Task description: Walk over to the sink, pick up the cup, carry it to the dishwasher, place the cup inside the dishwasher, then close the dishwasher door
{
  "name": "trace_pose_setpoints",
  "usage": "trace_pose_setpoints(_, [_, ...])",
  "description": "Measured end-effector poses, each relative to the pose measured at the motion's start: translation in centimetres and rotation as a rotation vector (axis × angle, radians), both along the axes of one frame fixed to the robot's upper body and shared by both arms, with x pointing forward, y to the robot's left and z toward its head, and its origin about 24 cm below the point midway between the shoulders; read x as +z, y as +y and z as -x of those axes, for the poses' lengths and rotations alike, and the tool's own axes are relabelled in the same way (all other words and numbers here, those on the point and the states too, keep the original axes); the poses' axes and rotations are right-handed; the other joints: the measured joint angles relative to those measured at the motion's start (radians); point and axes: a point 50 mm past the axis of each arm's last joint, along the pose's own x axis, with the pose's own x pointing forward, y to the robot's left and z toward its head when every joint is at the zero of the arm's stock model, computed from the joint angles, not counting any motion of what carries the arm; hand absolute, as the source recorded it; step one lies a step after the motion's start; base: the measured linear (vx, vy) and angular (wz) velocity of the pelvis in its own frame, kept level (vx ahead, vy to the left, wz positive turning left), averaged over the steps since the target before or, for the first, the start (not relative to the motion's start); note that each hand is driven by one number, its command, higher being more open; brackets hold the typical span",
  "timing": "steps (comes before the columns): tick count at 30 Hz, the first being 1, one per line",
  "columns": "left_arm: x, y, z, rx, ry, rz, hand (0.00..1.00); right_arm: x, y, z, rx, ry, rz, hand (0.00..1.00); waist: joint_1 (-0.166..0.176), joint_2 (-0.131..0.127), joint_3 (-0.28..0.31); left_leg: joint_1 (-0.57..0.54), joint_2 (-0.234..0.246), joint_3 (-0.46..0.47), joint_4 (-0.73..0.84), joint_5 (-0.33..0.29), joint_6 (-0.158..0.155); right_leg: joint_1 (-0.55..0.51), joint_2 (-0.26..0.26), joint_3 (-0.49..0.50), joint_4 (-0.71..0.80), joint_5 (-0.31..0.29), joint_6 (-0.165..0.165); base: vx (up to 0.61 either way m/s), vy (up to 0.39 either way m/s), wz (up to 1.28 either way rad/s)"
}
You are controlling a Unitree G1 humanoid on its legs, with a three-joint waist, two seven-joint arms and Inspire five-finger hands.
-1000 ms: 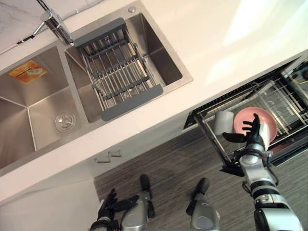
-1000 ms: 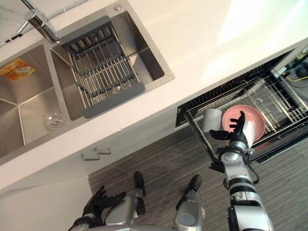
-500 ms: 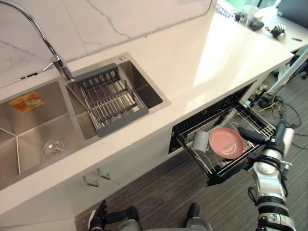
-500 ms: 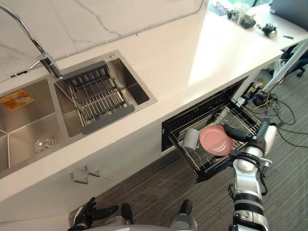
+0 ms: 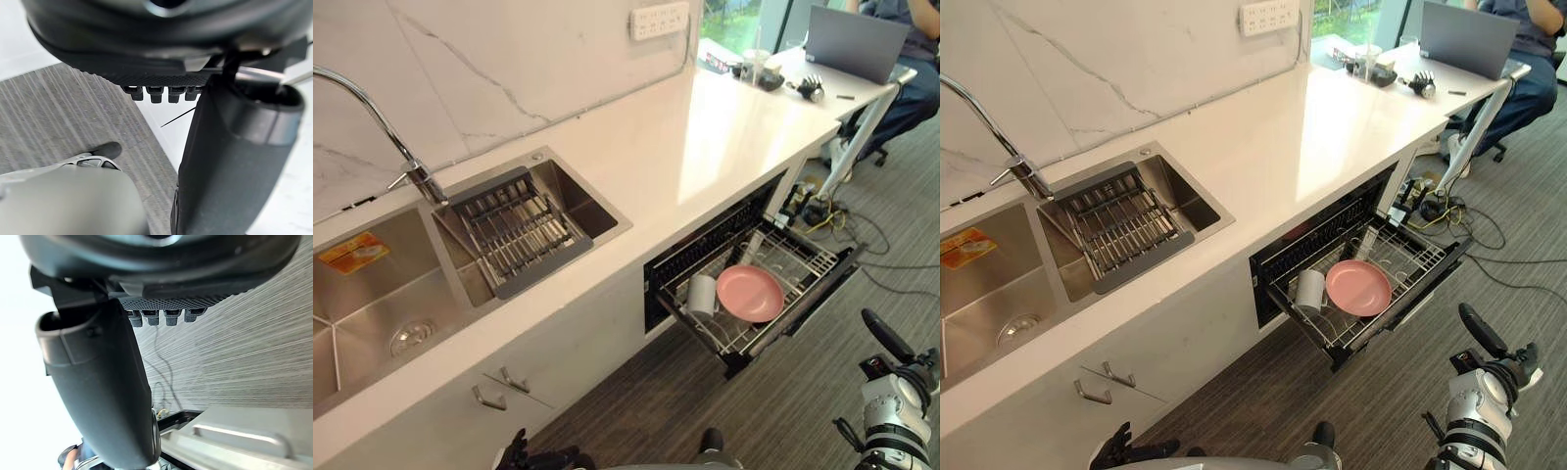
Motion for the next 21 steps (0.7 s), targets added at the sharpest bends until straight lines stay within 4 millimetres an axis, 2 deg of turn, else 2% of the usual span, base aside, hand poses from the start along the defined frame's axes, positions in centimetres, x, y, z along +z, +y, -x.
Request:
trace_pose_setpoints(2, [0.2,-0.7,-1.6,-0.009,-0.038,0.016,1.00,1.5,-0.2,-1.8,0.013,-0.087,-0.001,0.00,0.005,0.036,0.068,-0.057,0.003,-0.001,-0.001,0.014,-0.006,-0.063,0.000,0.000,0.009,0.010,-0.011,-0.06,-0.001,-0.06])
trace_pose_setpoints(5, [0.5,-1.5,-2.7,-0.023,-0.086,0.016,1.00,3.4,0.0,-3.8,0.039,-0.175,0.035,0.00,0.009,0.069,0.148,-0.094,0.009,-0.004,-0.001,0.037,-0.001,-0.099,0.007,-0.001,0.009,0.034,-0.030,-0.02,-0.025,0.04])
trace_pose_setpoints(10, [1.2,-2.3,-4.6,-0.090,-0.157,0.013,1.00,7.5,0.4,-7.2,0.102,-0.287,0.120,0.00,0.018,0.115,0.206,-0.134,-0.003,-0.022,0.003,0.050,0.017,-0.130,-0.003,-0.011,0.010,0.052,-0.036,0.06,-0.001,0.08])
trace_pose_setpoints(12, [1.4,-2.6,-5.1,-0.100,-0.185,0.019,1.00,8.6,-0.4,-7.2,0.076,-0.297,0.144,0.00,0.030,0.130,0.218,-0.154,-0.015,-0.040,0.004,0.053,0.020,-0.140,-0.014,-0.023,0.011,0.053,-0.033,0.07,0.022,0.26])
trace_pose_setpoints(15, [1.6,-3.1,-5.4,-0.106,-0.217,0.032,1.00,10.3,-1.5,-7.2,0.066,-0.314,0.200,0.00,0.030,0.156,0.246,-0.170,-0.036,-0.065,0.004,0.057,0.026,-0.141,-0.037,-0.046,0.015,0.055,-0.024,0.06,0.046,0.23])
trace_pose_setpoints(21, [1.7,-4.3,-5.6,-0.131,-0.244,0.059,1.00,12.7,-2.0,-8.3,0.055,-0.366,0.225,0.00,0.032,0.210,0.256,-0.178,-0.067,-0.137,0.003,0.065,0.037,-0.137,-0.088,-0.092,0.080,0.028,-0.004,0.00,0.049,0.31])
